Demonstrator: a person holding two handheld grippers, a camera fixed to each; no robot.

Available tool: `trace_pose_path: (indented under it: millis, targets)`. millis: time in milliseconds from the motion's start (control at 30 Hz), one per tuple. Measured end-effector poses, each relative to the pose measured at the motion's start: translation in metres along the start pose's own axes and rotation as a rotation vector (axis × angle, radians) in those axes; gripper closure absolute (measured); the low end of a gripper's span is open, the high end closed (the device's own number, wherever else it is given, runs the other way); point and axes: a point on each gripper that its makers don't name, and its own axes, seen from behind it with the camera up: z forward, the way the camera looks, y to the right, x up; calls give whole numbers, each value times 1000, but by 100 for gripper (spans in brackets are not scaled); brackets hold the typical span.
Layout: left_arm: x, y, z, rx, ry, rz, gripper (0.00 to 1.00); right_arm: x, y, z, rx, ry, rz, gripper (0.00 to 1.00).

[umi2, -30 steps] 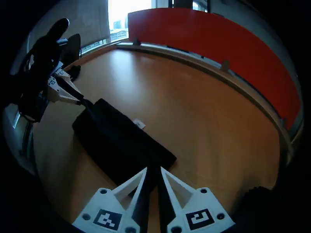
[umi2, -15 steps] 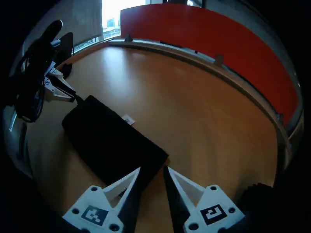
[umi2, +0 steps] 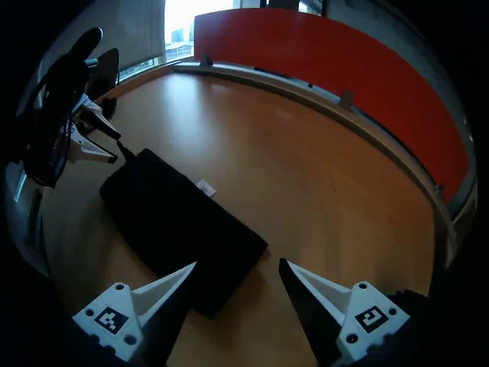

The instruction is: Fold towel

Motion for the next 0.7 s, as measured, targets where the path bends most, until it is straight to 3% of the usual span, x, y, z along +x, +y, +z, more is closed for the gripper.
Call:
trace_pose_path:
  millis: [700]
  targets:
    - [-42, -2, -27, 23, -3, -68, 0, -28, -18, -19, 20, -11, 29, 6]
